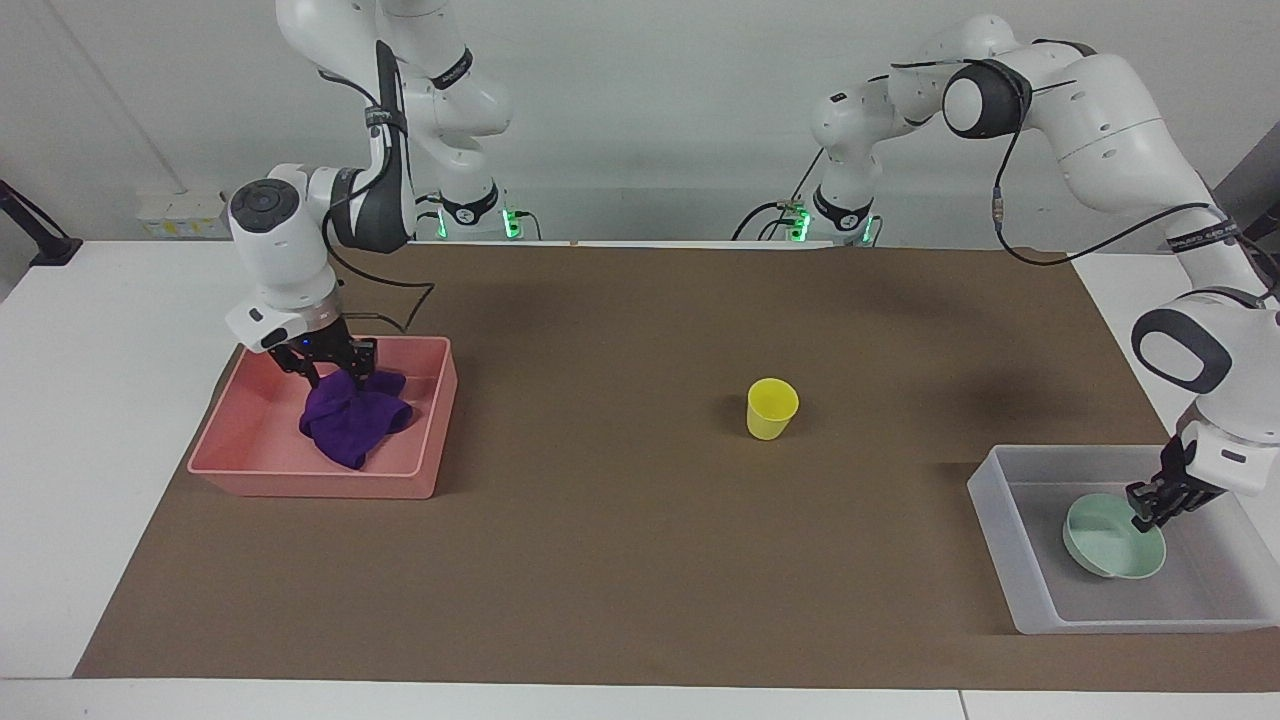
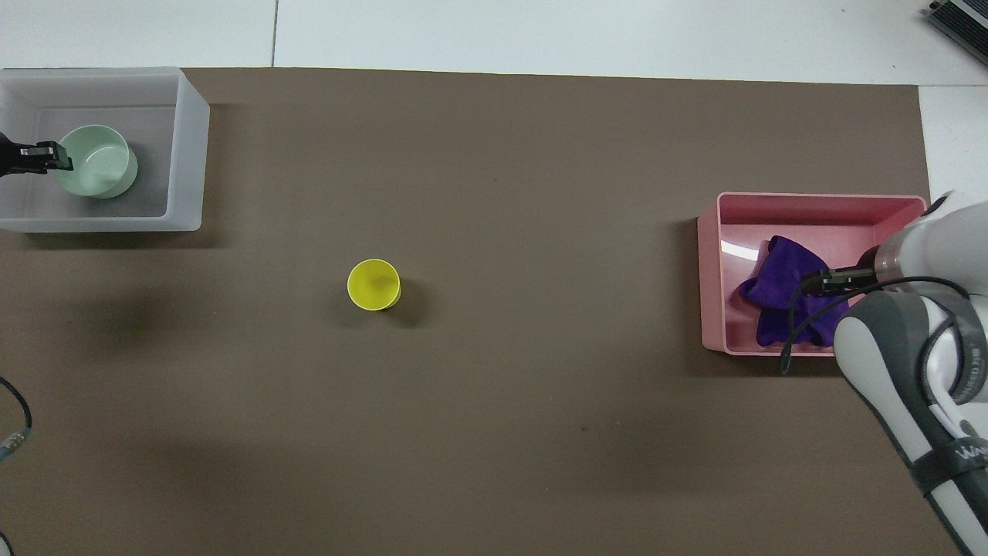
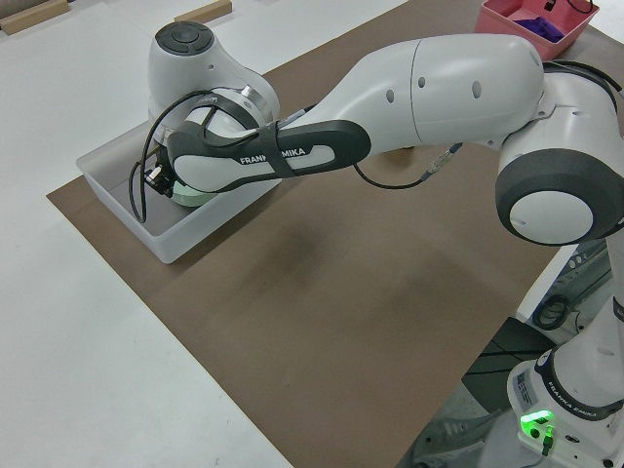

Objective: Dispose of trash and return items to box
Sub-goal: 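Release the cloth into the pink tray with the right gripper, then reach the left gripper to the yellow cup and grasp its rim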

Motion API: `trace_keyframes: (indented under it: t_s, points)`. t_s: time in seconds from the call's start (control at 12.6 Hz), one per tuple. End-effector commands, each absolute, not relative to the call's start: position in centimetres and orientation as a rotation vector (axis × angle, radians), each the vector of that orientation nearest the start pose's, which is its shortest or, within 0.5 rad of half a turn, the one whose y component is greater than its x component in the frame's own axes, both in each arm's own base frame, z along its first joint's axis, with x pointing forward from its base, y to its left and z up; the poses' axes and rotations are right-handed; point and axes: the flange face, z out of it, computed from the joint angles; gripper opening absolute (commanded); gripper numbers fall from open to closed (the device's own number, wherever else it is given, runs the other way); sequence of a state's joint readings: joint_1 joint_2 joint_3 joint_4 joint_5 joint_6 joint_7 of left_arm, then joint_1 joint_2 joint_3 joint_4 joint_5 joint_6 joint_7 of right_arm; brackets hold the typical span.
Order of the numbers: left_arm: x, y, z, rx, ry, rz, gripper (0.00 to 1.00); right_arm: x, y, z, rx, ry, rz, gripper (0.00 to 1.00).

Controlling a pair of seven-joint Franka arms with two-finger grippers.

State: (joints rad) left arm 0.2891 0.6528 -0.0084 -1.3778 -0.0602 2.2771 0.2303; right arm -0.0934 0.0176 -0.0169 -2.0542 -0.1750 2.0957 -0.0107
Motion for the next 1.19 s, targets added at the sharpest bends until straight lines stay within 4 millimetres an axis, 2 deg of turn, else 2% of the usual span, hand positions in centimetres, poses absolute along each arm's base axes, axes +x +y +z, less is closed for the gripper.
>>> trace_keyframes:
  t_s: [0.0, 0.08, 0.16, 0.32, 0.4, 0.56, 0.64, 0.88, 1.12]
  points:
    - [71.9, 20.1, 37.5, -3.106, -0.099, -0.389, 1.00, 56.1, -4.9, 47.6, -3.244, 0.177, -0.048, 1.00]
    - [71.8, 19.5, 39.6, -3.093, -0.082, -0.424, 1.00, 56.2, -4.1, 48.6, -3.231, 0.213, -0.051, 1.00]
    - [71.7, 16.8, 42.0, -3.094, -0.031, -0.451, 1.00, 56.1, -2.9, 49.6, -3.225, 0.245, -0.068, 1.00]
    - [69.6, 12.7, 45.8, -3.110, 0.048, -0.416, 1.00, 55.9, -1.3, 51.2, -3.218, 0.303, -0.094, 1.00]
    - [68.2, 10.6, 46.8, -3.114, 0.092, -0.407, 1.00, 56.0, -0.8, 52.3, -3.217, 0.315, -0.101, 1.00]
    - [66.0, 4.8, 47.5, -3.132, 0.189, -0.363, 1.00, 56.0, -0.3, 55.6, -3.218, 0.323, -0.088, 1.00]
    - [65.6, 2.3, 47.9, -3.139, 0.225, -0.347, 1.00, 55.9, -0.1, 57.3, -3.220, 0.323, -0.081, 1.00]
    - [64.4, -2.3, 48.5, -3.160, 0.286, -0.254, 1.00, 55.2, 0.0, 60.9, -3.194, 0.339, -0.063, 1.00]
    - [62.8, -7.6, 46.9, -3.177, 0.272, -0.194, 1.00, 54.4, -0.4, 62.2, -3.198, 0.325, -0.062, 1.00]
